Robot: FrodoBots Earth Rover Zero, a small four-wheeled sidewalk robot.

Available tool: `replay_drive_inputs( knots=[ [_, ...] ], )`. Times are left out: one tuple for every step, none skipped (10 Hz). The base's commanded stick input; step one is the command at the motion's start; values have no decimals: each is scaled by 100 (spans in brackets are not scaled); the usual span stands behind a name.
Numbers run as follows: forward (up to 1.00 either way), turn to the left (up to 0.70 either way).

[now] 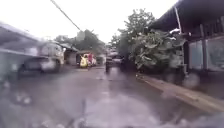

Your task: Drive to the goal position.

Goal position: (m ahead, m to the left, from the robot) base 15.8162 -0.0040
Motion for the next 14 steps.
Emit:
replay_drive_inputs(
  knots=[
    [100, 0],
    [100, 0],
    [100, 0],
    [100, 20],
    [100, 27],
    [100, 27],
    [100, 11],
    [100, 0],
    [100, 0],
    [100, 0],
    [100, 0],
    [100, 0],
    [100, 0],
    [100, 9]
  ],
)
